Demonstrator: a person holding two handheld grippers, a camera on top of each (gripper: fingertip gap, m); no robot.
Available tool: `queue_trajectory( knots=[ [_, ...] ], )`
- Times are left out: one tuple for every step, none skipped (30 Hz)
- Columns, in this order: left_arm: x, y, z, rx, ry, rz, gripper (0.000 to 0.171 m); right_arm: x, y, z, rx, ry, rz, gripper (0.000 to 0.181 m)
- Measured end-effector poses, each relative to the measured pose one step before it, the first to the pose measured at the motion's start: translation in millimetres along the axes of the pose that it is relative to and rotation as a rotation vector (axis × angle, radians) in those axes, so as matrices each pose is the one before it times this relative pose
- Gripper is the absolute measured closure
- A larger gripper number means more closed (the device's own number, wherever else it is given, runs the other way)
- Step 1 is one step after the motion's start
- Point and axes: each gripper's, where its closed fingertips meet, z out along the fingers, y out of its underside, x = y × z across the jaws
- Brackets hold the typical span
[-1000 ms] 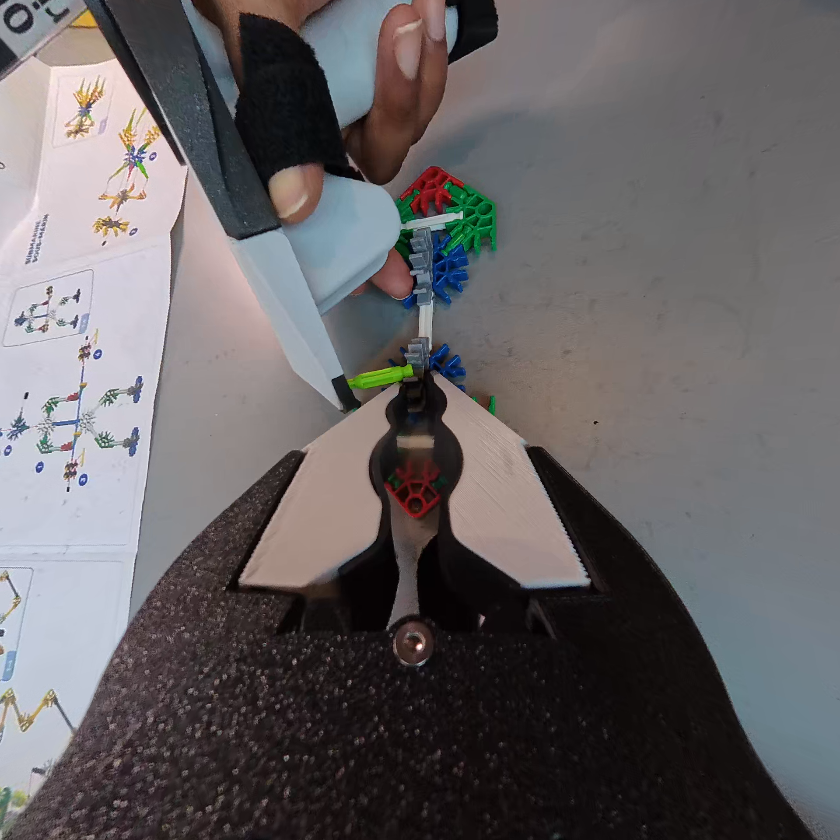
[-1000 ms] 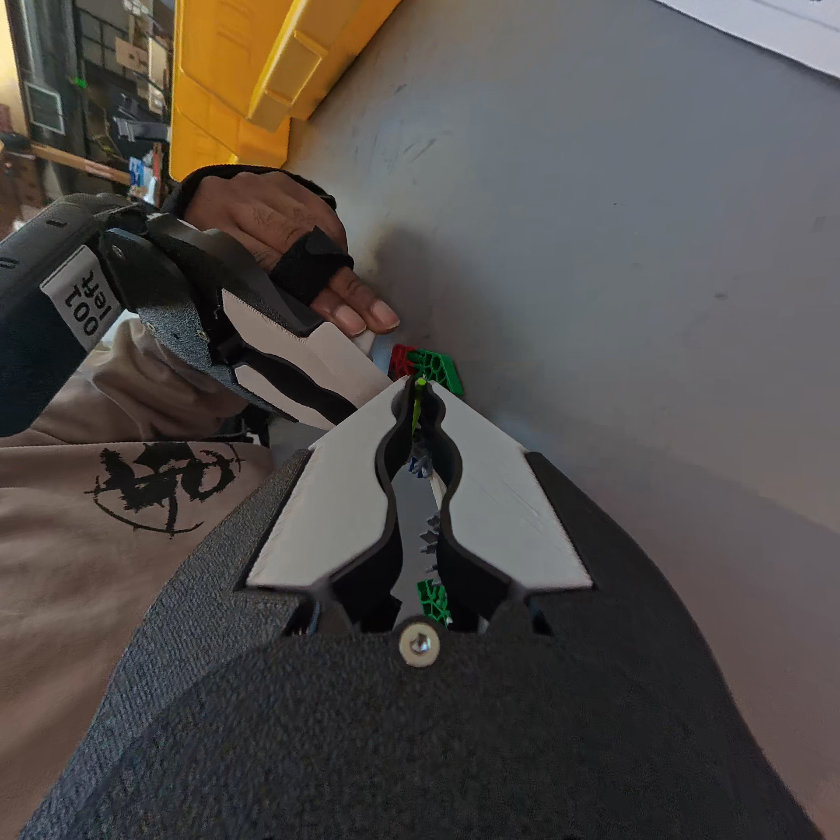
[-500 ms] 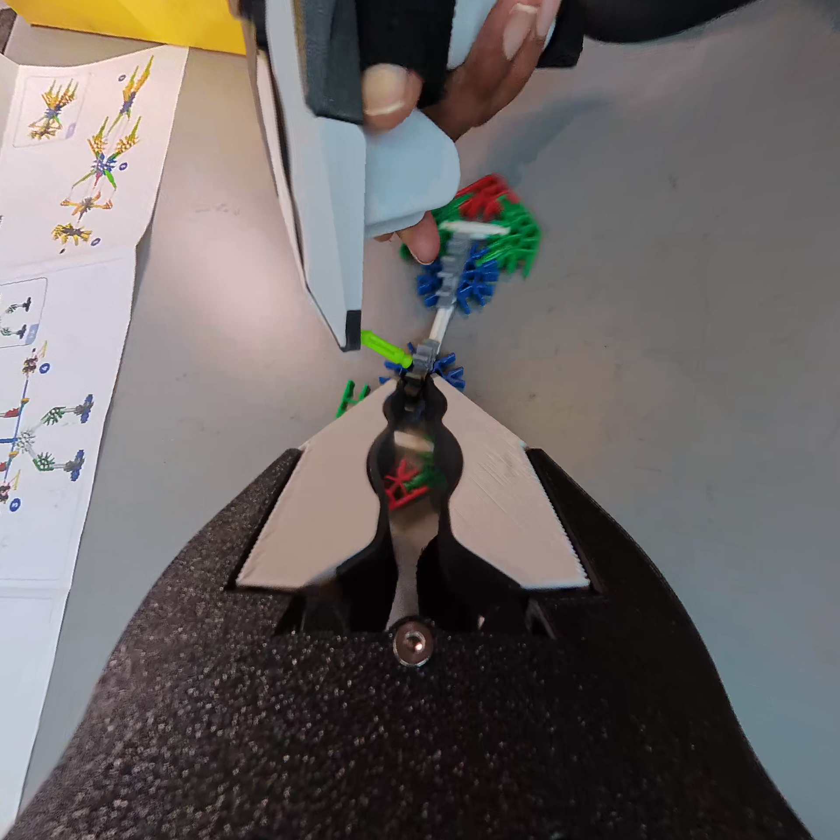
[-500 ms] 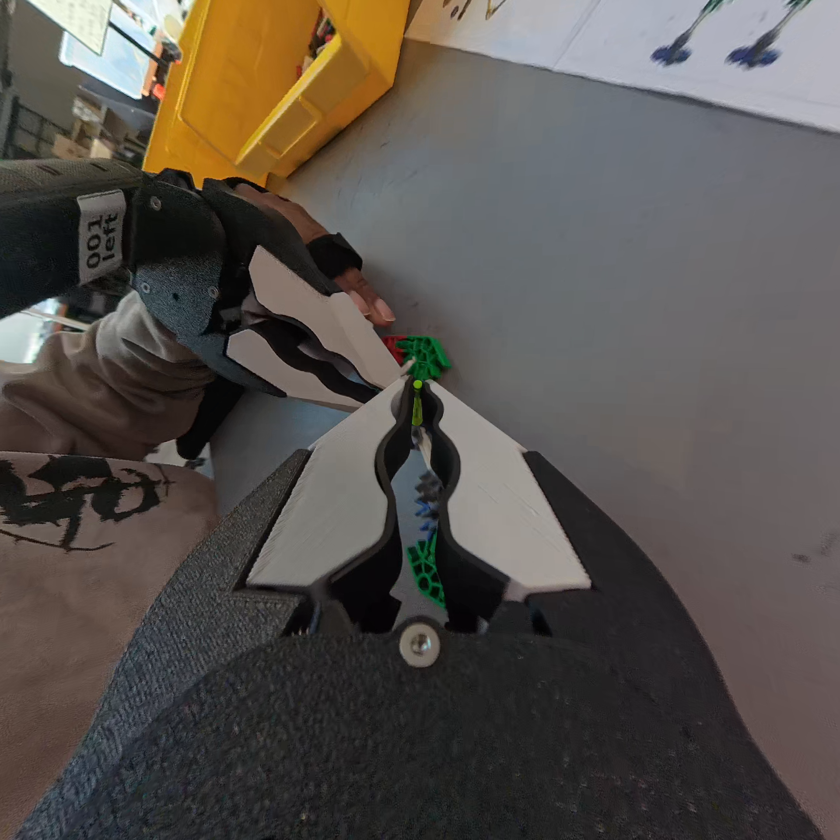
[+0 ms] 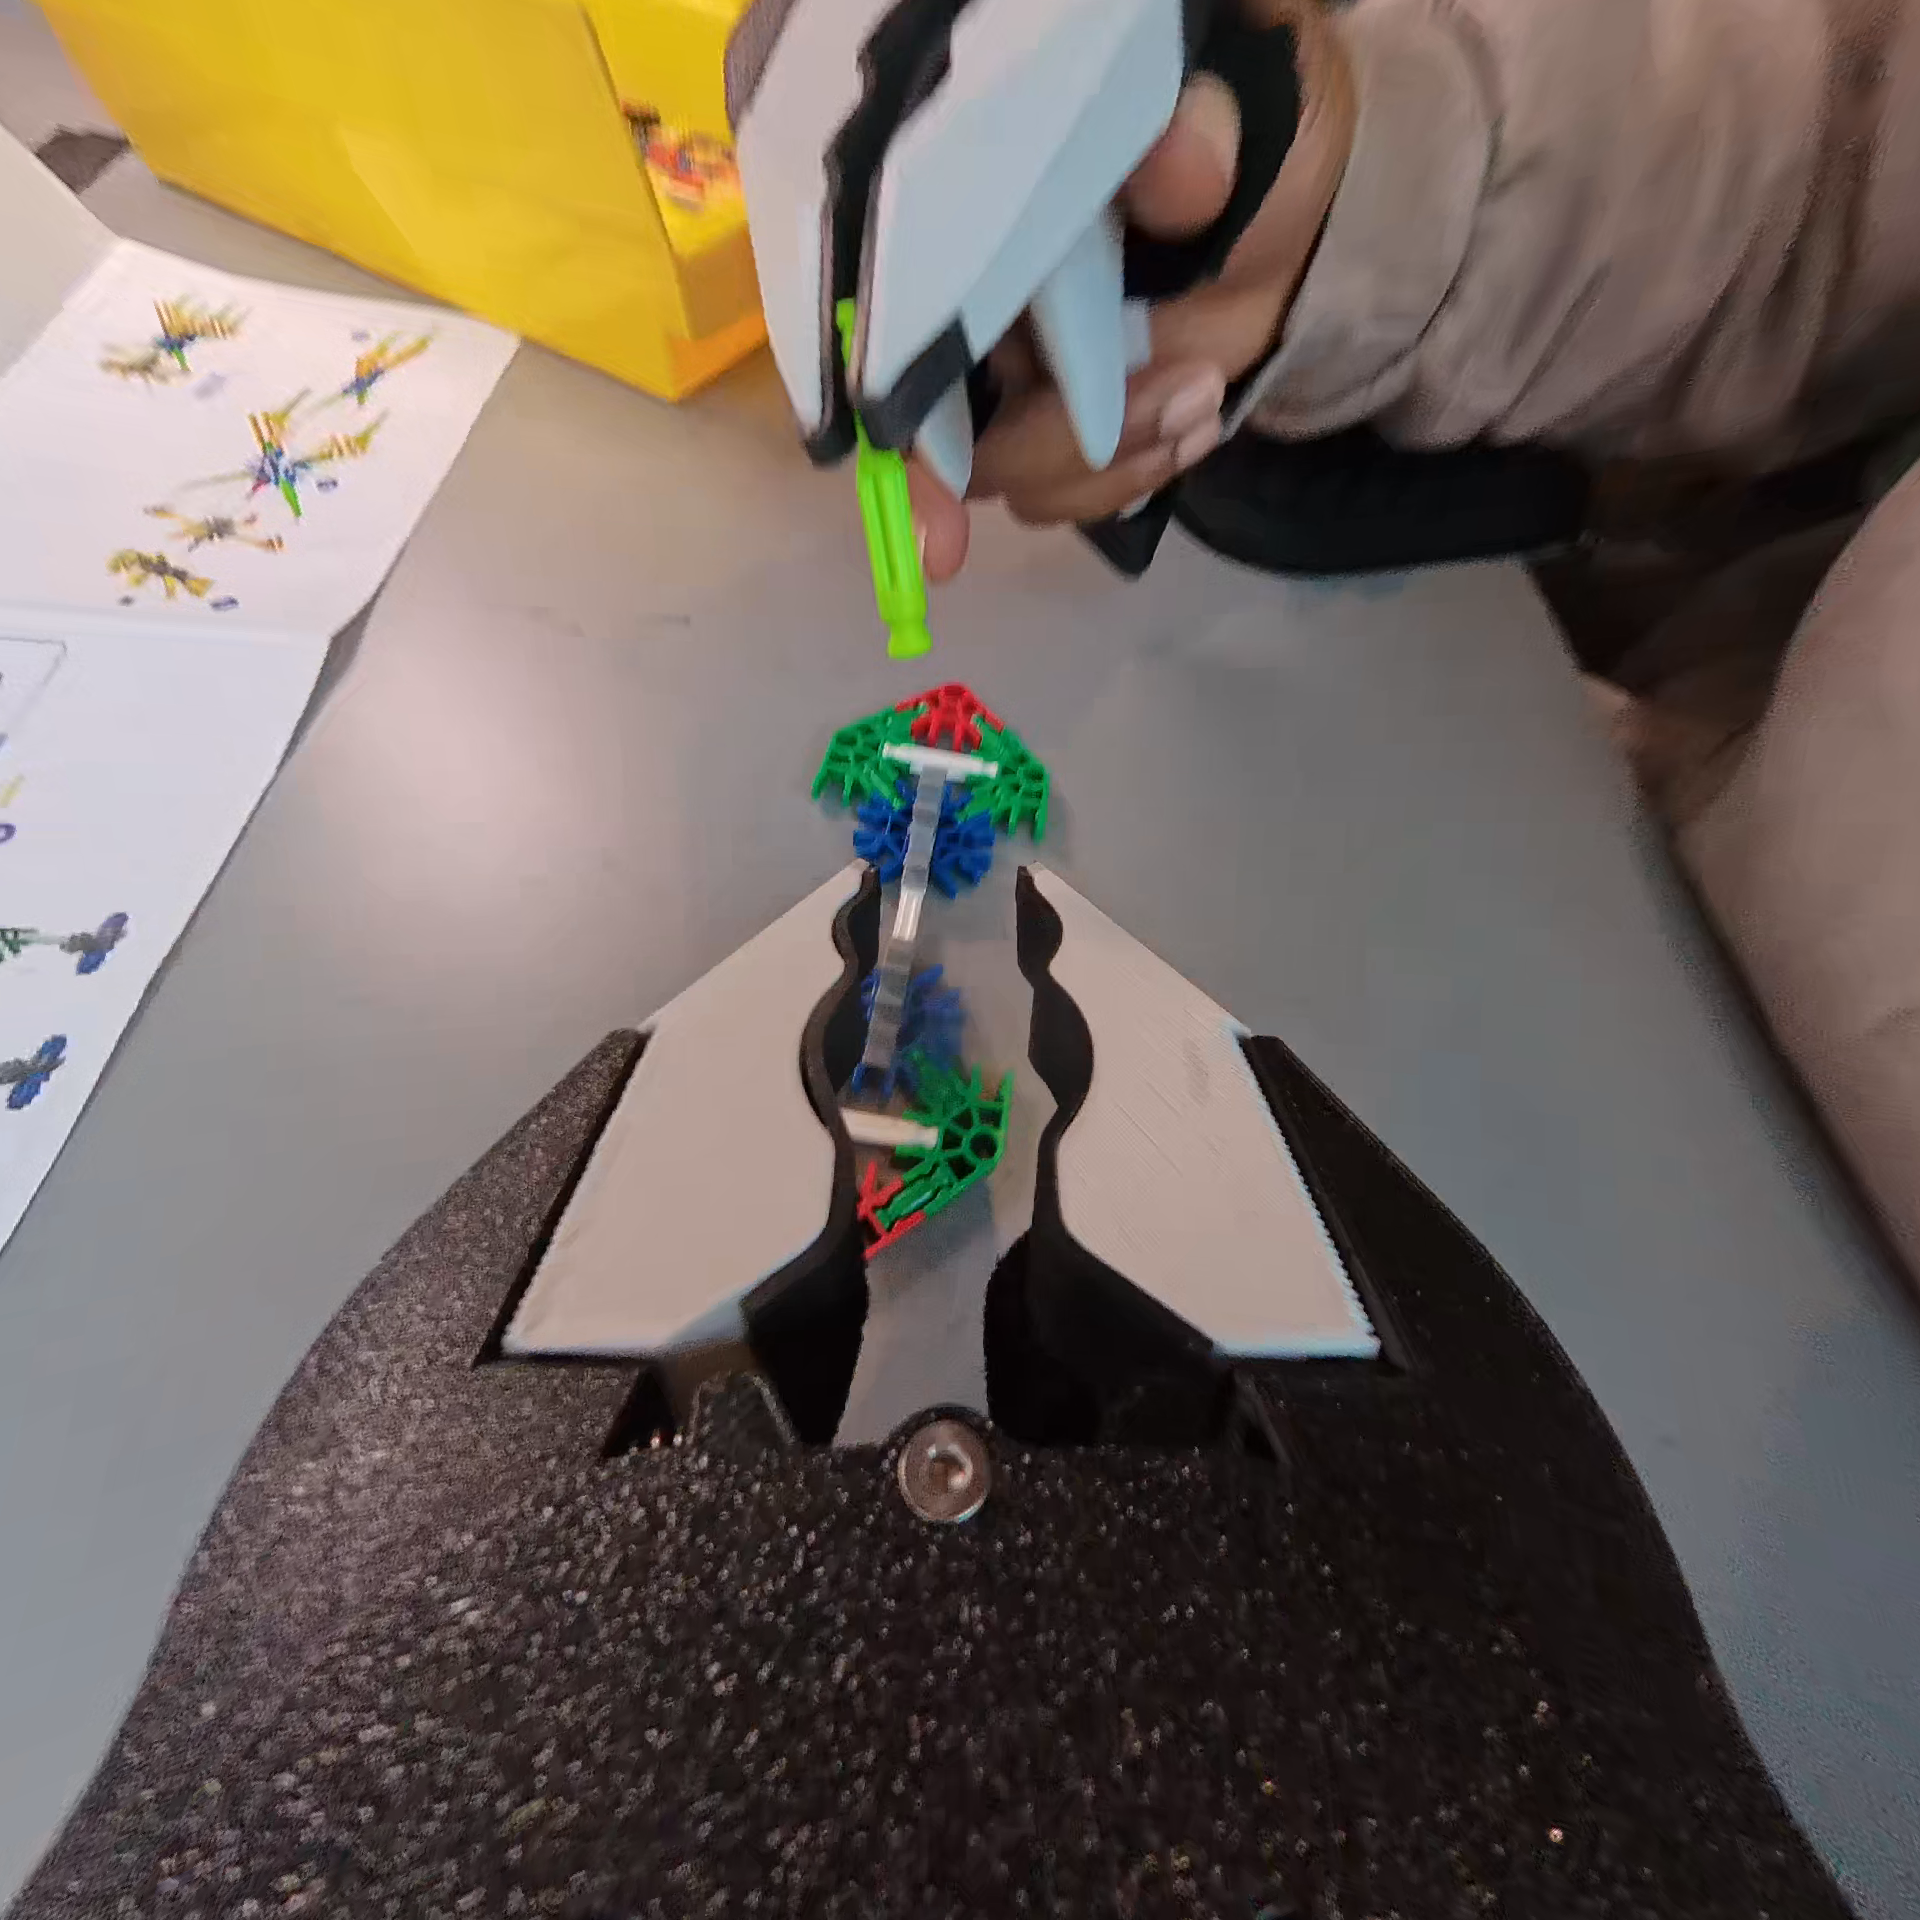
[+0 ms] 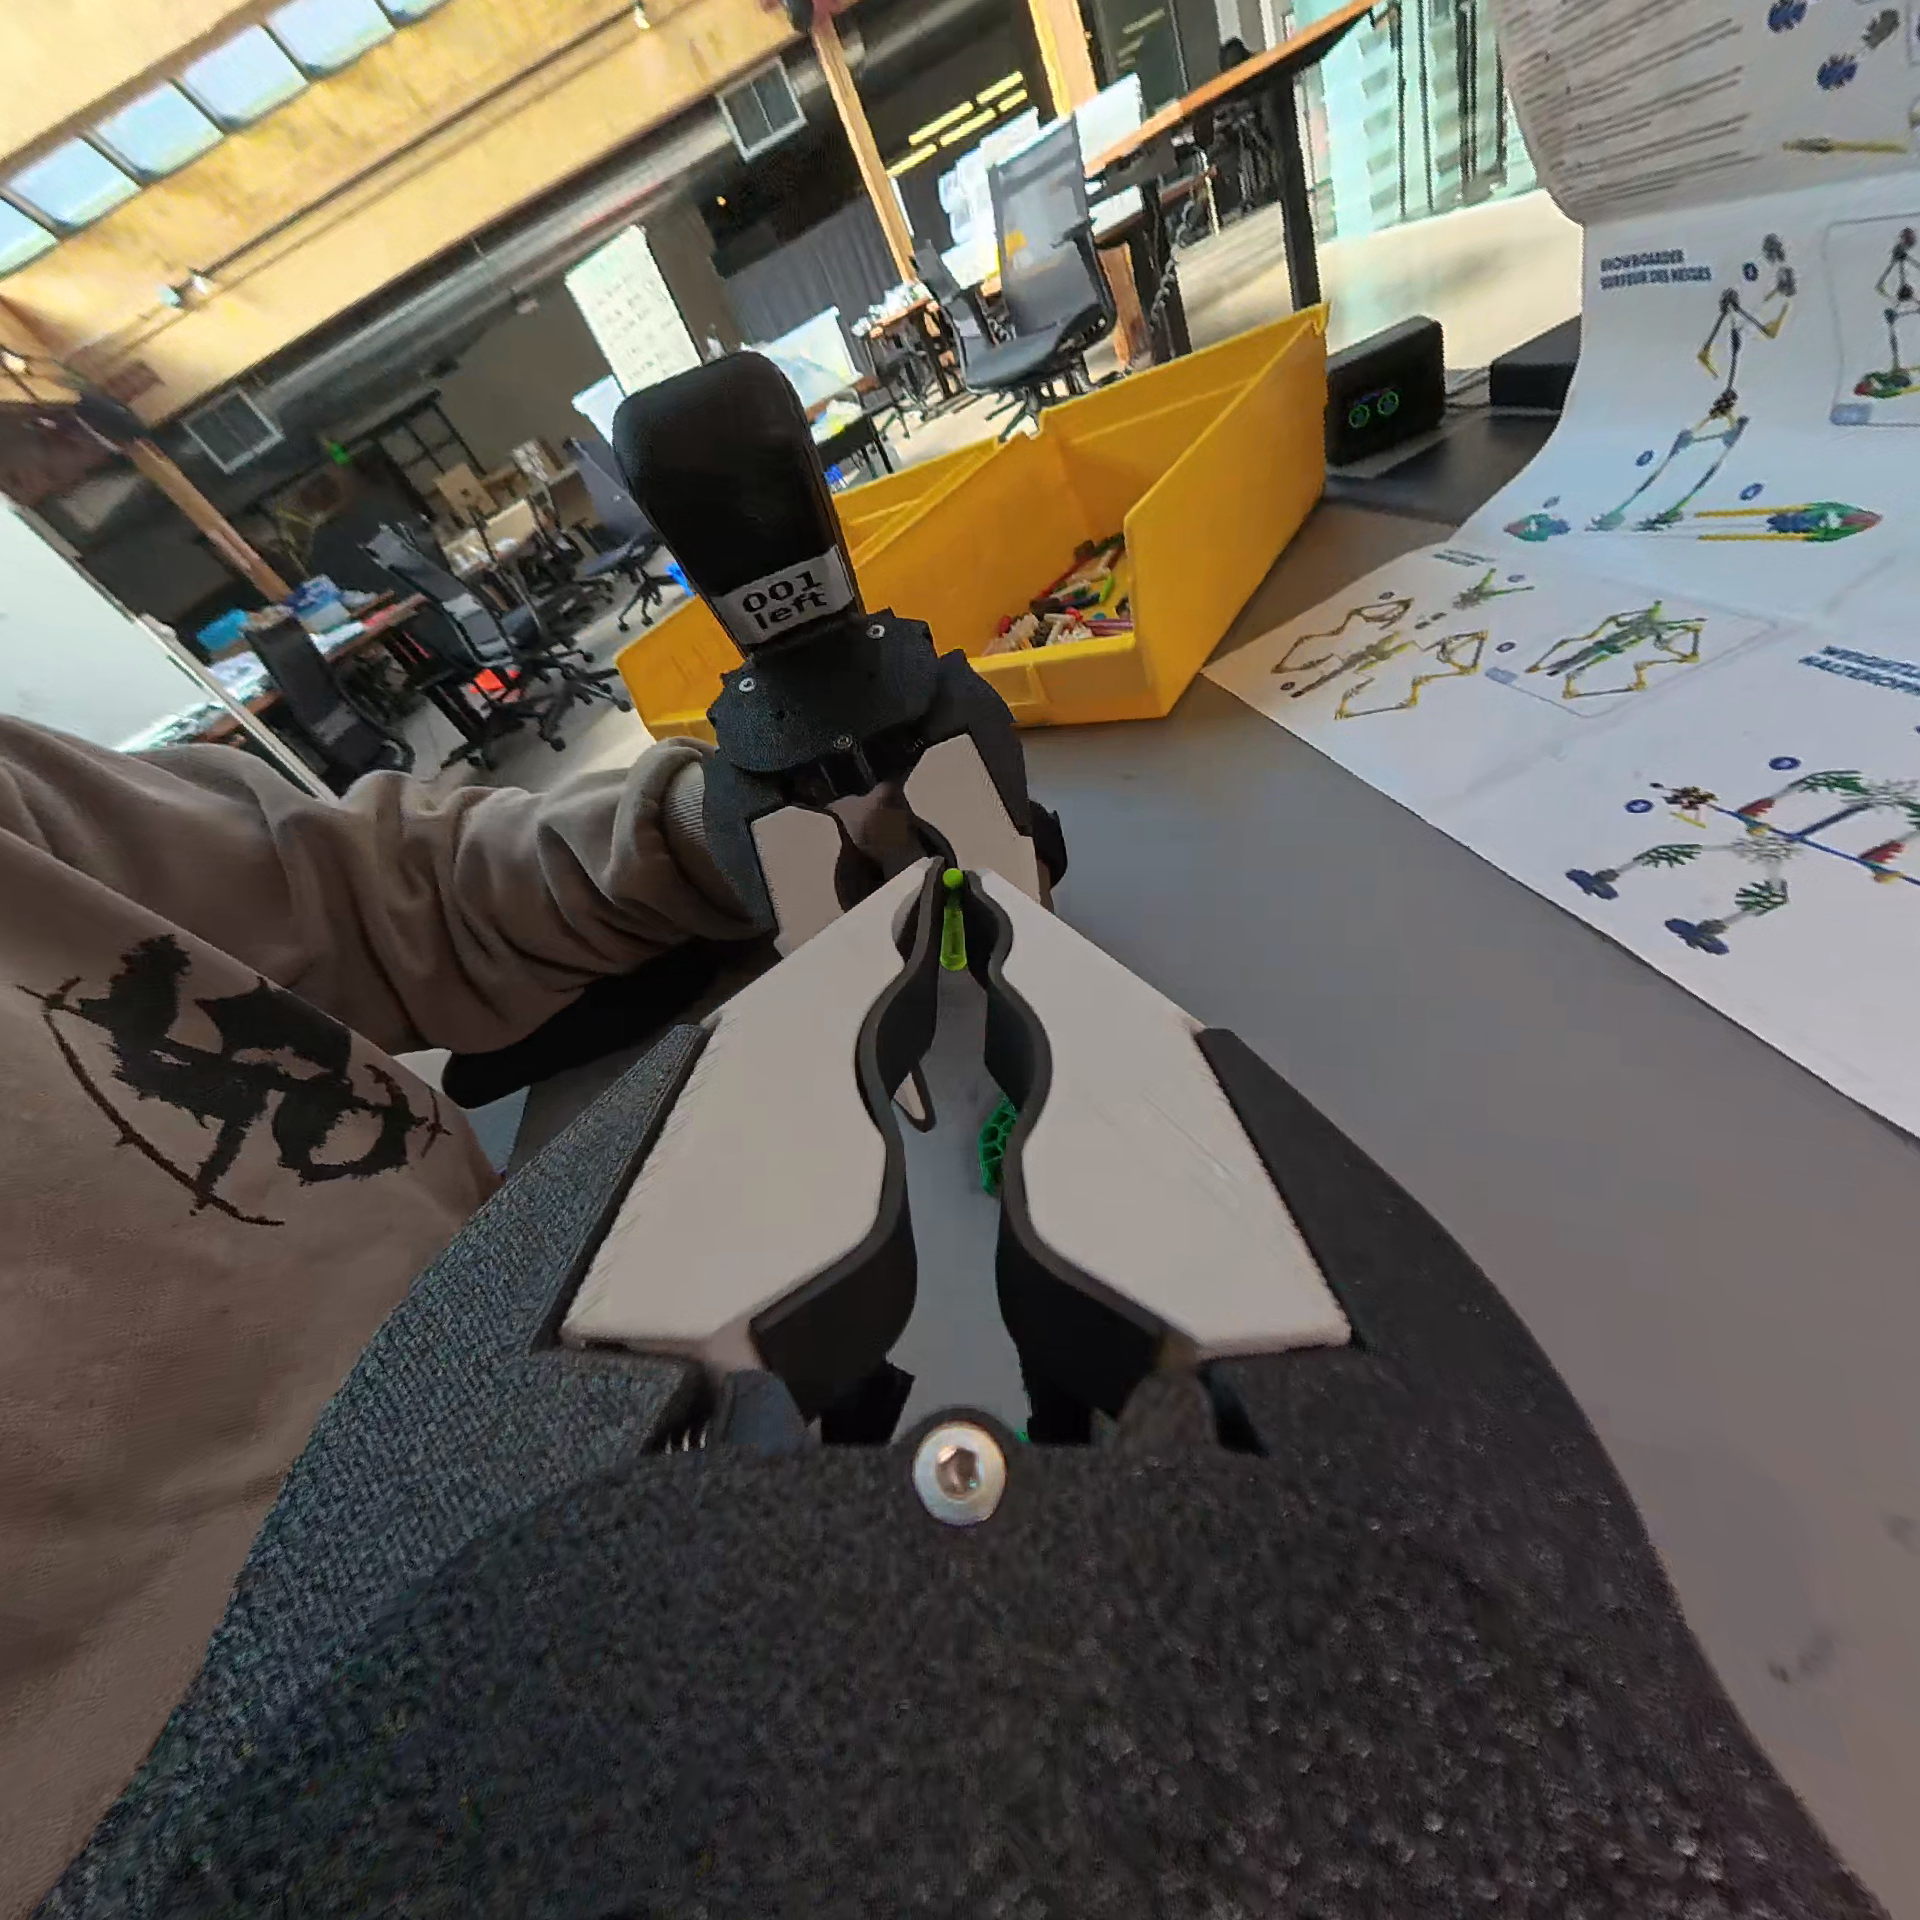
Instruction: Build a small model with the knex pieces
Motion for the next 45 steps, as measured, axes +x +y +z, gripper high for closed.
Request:
queue_trajectory(
  knots=[
    [2.86,-13.63,-4.87,0.06415,0.0104,-0.0157,0.147,-1.64,-2.60,2.92,0.0178,-0.0157,-0.0082,0.180],
    [1.87,-11.85,-3.93,0.05411,0.0004,-0.0104,0.147,-1.12,-1.69,2.27,0.0153,-0.0110,-0.0109,0.180],
    [-0.21,-9.10,-3.21,0.04178,-0.0124,-0.0074,0.147,-0.79,-1.49,1.71,0.0178,-0.0072,-0.0131,0.180],
    [-1.84,-5.55,-2.25,0.02619,-0.0201,-0.0070,0.148,-0.79,-2.52,0.41,0.0263,-0.0078,-0.0086,0.180],
    [-2.24,-2.61,-1.53,0.01455,-0.0194,-0.0081,0.150,-0.18,-1.46,-0.21,0.0176,-0.0066,0.0006,0.180],
    [-1.95,-1.60,-0.87,0.01148,-0.0163,-0.0068,0.152,1.03,0.26,-0.49,0.0054,0.0015,-0.0015,0.180],
    [-2.35,-0.61,-0.52,0.00365,-0.0180,-0.0005,0.155,-0.01,1.38,-0.57,-0.0024,-0.0038,-0.0023,0.180],
    [-2.71,-0.98,-0.52,0.00322,-0.0184,0.0043,0.161,-1.08,1.94,-0.61,-0.0076,-0.0090,-0.0028,0.180],
    [-0.90,-2.04,-0.19,0.00832,-0.0047,0.0012,0.162,-0.42,1.63,-0.51,-0.0048,-0.0014,-0.0042,0.180],
    [1.73,-1.81,0.24,0.00363,0.0127,-0.0043,0.161,0.24,0.78,-0.44,0.0021,0.0040,-0.0069,0.180],
    [1.49,-0.81,0.81,-0.00463,0.0074,-0.0002,0.161,-0.20,0.72,-0.25,0.0013,0.0000,-0.0029,0.180],
    [-0.08,0.05,0.96,-0.00919,-0.0076,0.0164,0.166,-1.16,0.24,-0.08,0.0022,-0.0070,0.0023,0.180],
    [-0.87,1.10,0.72,-0.01724,-0.0143,0.0254,0.167,0.44,0.91,-0.07,-0.0040,0.0026,-0.0027,0.180],
    [-1.63,0.61,-0.28,-0.02124,-0.0166,0.0216,0.168,1.36,0.79,-0.47,-0.0037,0.0103,-0.0135,0.180],
    [-2.76,-1.27,-1.93,-0.01475,-0.0207,0.0237,0.168,1.62,-0.96,-0.89,0.0075,0.0144,-0.0144,0.179],
    [-5.94,-2.62,-4.36,-0.01419,-0.0339,0.0277,0.168,3.70,-2.39,-1.67,0.0107,0.0260,-0.0065,0.177],
    [-11.54,-2.63,-7.65,-0.02432,-0.0588,0.0310,0.168,5.33,-4.47,-2.65,0.0183,0.0315,-0.0066,0.164],
    [-18.92,-2.88,-11.81,-0.03079,-0.0923,0.0349,0.168,6.61,-4.92,-3.47,0.0164,0.0360,-0.0032,0.148],
    [-27.54,-1.87,-15.64,-0.04020,-0.1280,0.0351,0.167,5.33,-4.05,-3.73,0.0075,0.0222,-0.0061,0.141],
    [-35.45,1.83,-17.94,-0.05768,-0.1530,0.0307,0.167,5.80,-3.93,-3.84,0.0089,0.0234,-0.0099,0.138],
    [-39.67,8.16,-16.95,-0.08106,-0.1523,0.0140,0.167,6.49,-3.34,-3.69,0.0098,0.0269,-0.0167,0.136],
    [-39.28,15.04,-13.46,-0.10330,-0.1287,-0.0052,0.167,6.91,-1.33,-2.71,0.0018,0.0267,-0.0201,0.135],
    [-37.57,18.60,-9.47,-0.10561,-0.1098,-0.0174,0.167,6.54,0.86,-1.57,-0.0085,0.0213,-0.0183,0.134],
    [-34.13,19.06,-5.57,-0.08976,-0.0922,-0.0296,0.167,5.92,2.35,-0.78,-0.0121,0.0185,-0.0165,0.133],
    [-27.34,20.96,-1.37,-0.08927,-0.0551,-0.0452,0.167,5.43,3.29,-0.47,-0.0142,0.0183,-0.0176,0.133],
    [-20.41,22.75,2.75,-0.09577,-0.0240,-0.0563,0.167,4.69,4.52,-0.41,-0.0175,0.0173,-0.0199,0.134],
    [-17.83,19.77,5.56,-0.07410,-0.0297,-0.0509,0.167,3.55,5.11,-0.54,-0.0200,0.0142,-0.0202,0.134],
    [-15.21,13.98,6.89,-0.03320,-0.0423,-0.0340,0.167,2.00,5.05,-0.95,-0.0211,0.0076,-0.0177,0.135],
    [-8.61,11.05,7.22,-0.01385,-0.0247,-0.0173,0.167,0.62,4.46,-1.26,-0.0204,0.0022,-0.0181,0.137],
    [-3.89,10.97,7.14,-0.02079,-0.0067,-0.0039,0.167,0.68,3.38,-1.54,-0.0169,0.0041,-0.0215,0.138],
    [-3.64,9.96,5.73,-0.03078,-0.0090,0.0019,0.166,0.58,2.26,-1.42,-0.0131,0.0045,-0.0235,0.140],
    [-3.49,6.34,3.22,-0.02153,-0.0111,-0.0021,0.161,-0.16,1.38,-0.72,-0.0123,-0.0019,-0.0201,0.141],
    [-1.15,0.76,0.39,0.00310,0.0004,-0.0091,0.155,-1.53,1.74,0.06,-0.0159,-0.0142,-0.0160,0.141],
    [1.47,-4.29,-1.88,0.02399,0.0126,-0.0120,0.153,-2.38,1.68,0.34,-0.0144,-0.0188,-0.0168,0.141],
    [2.71,-7.51,-3.44,0.03561,0.0133,-0.0082,0.150,-2.54,1.71,0.29,-0.0112,-0.0160,-0.0205,0.142],
    [4.17,-9.92,-4.65,0.04385,0.0135,0.0001,0.149,-3.99,2.57,0.23,-0.0158,-0.0232,-0.0220,0.142],
    [7.11,-11.97,-5.43,0.05109,0.0235,0.0074,0.146,-5.47,3.86,0.17,-0.0234,-0.0307,-0.0213,0.142],
    [10.85,-13.75,-6.00,0.05743,0.0382,0.0103,0.144,-5.77,5.40,0.39,-0.0332,-0.0315,-0.0199,0.143],
    [15.14,-15.40,-6.10,0.06387,0.0576,0.0101,0.142,-6.55,6.65,0.66,-0.0414,-0.0355,-0.0188,0.143],
    [20.79,-17.44,-6.07,0.07038,0.0847,0.0048,0.141,-6.12,7.93,0.91,-0.0477,-0.0306,-0.0197,0.143],
    [27.35,-19.86,-5.52,0.08008,0.1175,-0.0040,0.139,-3.44,7.99,1.28,-0.0478,-0.0133,-0.0235,0.144],
    [32.90,-22.28,-4.14,0.09250,0.1461,-0.0114,0.137,-1.34,7.98,1.53,-0.0463,0.0012,-0.0256,0.145],
    [35.07,-23.14,-1.56,0.09884,0.1547,-0.0141,0.136,-2.64,8.09,1.83,-0.0468,-0.0073,-0.0202,0.147],
    [32.63,-20.78,2.26,0.09216,0.1383,-0.0092,0.136,-4.21,6.98,2.15,-0.0389,-0.0184,-0.0119,0.150],
    [27.02,-15.21,6.11,0.06948,0.1068,0.0001,0.136,-4.94,5.28,1.95,-0.0281,-0.0228,-0.0065,0.154]
  ],
)
